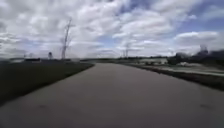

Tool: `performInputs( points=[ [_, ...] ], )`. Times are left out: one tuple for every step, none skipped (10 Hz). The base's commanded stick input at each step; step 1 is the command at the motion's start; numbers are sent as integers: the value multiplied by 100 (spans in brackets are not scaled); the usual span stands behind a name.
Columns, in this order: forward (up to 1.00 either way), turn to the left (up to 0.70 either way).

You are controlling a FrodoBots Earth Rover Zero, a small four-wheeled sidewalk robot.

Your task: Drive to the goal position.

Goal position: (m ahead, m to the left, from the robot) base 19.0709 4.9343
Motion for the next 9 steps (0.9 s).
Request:
performInputs(
  points=[
    [97,2],
    [98,2],
    [98,2],
    [97,1],
    [97,0],
    [98,0],
    [98,0],
    [98,0],
    [97,0]
  ],
)
